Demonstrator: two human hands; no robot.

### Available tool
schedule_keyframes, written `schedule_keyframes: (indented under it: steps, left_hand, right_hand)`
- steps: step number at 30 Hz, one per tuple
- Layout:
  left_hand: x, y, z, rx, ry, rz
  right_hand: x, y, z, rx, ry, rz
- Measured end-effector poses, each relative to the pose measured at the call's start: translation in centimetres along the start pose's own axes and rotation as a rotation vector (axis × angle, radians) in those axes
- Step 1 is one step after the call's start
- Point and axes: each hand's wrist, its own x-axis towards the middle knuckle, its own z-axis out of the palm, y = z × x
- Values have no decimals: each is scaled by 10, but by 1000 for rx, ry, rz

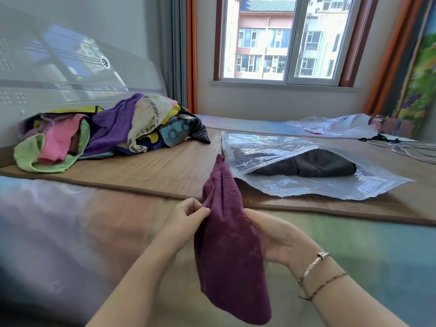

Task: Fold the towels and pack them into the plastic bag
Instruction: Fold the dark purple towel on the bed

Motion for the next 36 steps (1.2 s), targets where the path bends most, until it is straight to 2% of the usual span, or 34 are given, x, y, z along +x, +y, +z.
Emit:
schedule_keyframes:
  steps: [2,4,7,10,14,19,23,25,27,30,33,36]
  left_hand:
    - [0,4,-6,-65,50,-2]
    - [-1,6,-13,-165,96,-21]
    - [-4,16,-31,-383,136,-1]
    - [-6,36,-54,-533,110,-6]
    - [-5,76,-85,-557,32,123]
    - [-11,154,-120,-548,19,376]
    - [-18,191,-149,-540,38,485]
    - [-26,209,-153,-522,32,495]
    - [-28,218,-156,-430,94,468]
    - [-20,211,-161,-306,267,382]
    - [-13,193,-166,-210,336,297]
    - [-3,164,-180,-198,370,200]
  right_hand:
    - [0,-1,2,59,10,-13]
    - [-1,-3,4,72,87,-100]
    - [-5,-13,3,-13,300,-508]
    - [-19,-30,4,-79,381,-806]
    - [-39,-66,4,-157,470,-913]
    - [-78,-142,17,-113,447,-1071]
    - [-105,-182,34,-135,398,-1174]
    - [-113,-192,43,-122,391,-1160]
    - [-112,-197,50,-33,405,-1076]
    - [-103,-196,53,6,385,-756]
    - [-85,-179,56,-76,260,-416]
    - [-52,-158,61,-182,292,-342]
